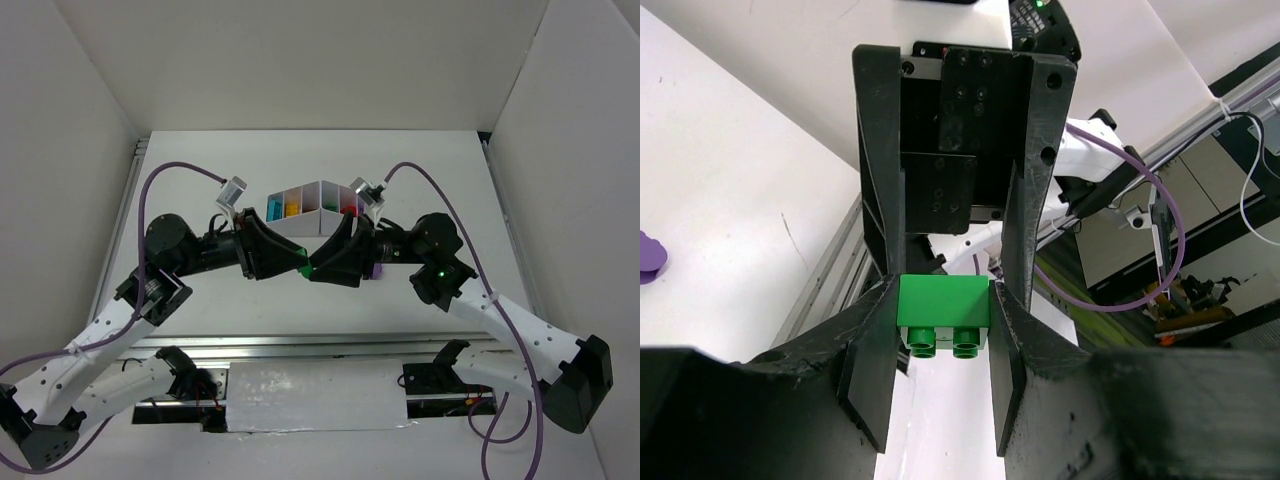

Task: Sort the legos into containers by color

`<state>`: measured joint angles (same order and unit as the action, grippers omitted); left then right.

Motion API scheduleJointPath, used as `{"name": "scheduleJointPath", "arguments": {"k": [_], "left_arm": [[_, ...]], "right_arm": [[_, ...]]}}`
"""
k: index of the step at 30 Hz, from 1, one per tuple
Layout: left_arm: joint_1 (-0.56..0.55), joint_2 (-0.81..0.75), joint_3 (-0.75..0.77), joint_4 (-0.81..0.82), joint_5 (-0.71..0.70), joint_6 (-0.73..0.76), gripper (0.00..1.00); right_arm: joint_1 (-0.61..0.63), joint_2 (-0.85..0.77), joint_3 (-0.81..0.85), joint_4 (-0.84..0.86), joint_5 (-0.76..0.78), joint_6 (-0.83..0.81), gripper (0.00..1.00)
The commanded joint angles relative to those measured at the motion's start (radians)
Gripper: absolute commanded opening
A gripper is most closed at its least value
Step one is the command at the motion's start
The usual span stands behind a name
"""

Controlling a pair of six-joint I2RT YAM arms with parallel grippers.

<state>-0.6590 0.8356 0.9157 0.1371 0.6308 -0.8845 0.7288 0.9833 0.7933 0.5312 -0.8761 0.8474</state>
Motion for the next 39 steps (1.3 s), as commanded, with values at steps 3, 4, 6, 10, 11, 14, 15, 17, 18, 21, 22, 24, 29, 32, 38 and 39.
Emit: {"name": "scheduleJointPath", "arguments": {"k": [3,4,6,10,11,14,15,17,18,21,22,24,29,32,38,39], "left_arm": [[-0.004,0.01,0.014,0.061,0.032,0.025,0.0],[-0.004,0.011,0.015,0.062,0.033,0.027,0.0],[-0.002,0.016,0.017,0.064,0.036,0.027,0.0],[-0.004,0.022,0.017,0.065,0.035,0.028,0.0],[-0.004,0.022,0.017,0.068,0.036,0.027,0.0],[-0.002,0.026,0.015,0.079,0.04,0.025,0.0],[-0.004,0.028,0.017,0.076,0.04,0.027,0.0],[-0.002,0.031,0.023,0.062,0.023,0.039,0.0],[-0.004,0.033,0.028,0.052,0.014,0.045,0.0],[-0.002,0.03,0.045,-0.01,-0.051,0.076,0.26],[-0.002,0.028,0.049,-0.04,-0.071,0.081,0.47],[-0.002,0.026,0.064,-0.07,-0.124,0.099,0.81],[-0.002,0.051,0.142,-0.19,-0.2,0.131,1.0],[-0.002,0.057,0.225,-0.316,-0.38,0.139,0.99],[-0.002,0.019,0.391,-0.858,-0.94,0.078,1.0],[-0.002,0.008,0.39,-0.943,-1.029,0.067,1.0]], "right_arm": [[0.006,0.035,0.053,-0.01,0.008,-0.002,0.56],[0.006,0.034,0.047,-0.002,0.005,-0.001,0.56],[0.007,0.029,0.047,-0.002,0.008,-0.004,0.56],[0.006,0.023,0.047,-0.008,0.003,-0.013,0.51],[0.006,0.023,0.047,-0.011,0.003,-0.013,0.49],[0.008,0.028,0.038,-0.002,-0.003,-0.008,0.25],[0.008,0.026,0.029,0.004,0.0,-0.005,0.15],[0.008,0.023,0.012,0.015,0.008,-0.005,0.0],[0.008,0.023,0.006,0.021,0.009,-0.005,0.0],[0.008,0.02,-0.011,0.026,0.012,-0.011,0.0],[0.008,0.018,-0.014,0.026,0.012,-0.014,0.0],[0.007,0.014,-0.019,0.015,0.014,-0.018,0.0],[0.008,-0.005,-0.006,-0.055,0.041,-0.062,0.0],[0.006,-0.015,0.02,-0.213,0.144,-0.146,0.0],[-0.005,0.006,0.124,-0.71,0.672,-0.268,0.0],[-0.018,0.024,0.144,-0.761,0.742,-0.265,0.0]]}}
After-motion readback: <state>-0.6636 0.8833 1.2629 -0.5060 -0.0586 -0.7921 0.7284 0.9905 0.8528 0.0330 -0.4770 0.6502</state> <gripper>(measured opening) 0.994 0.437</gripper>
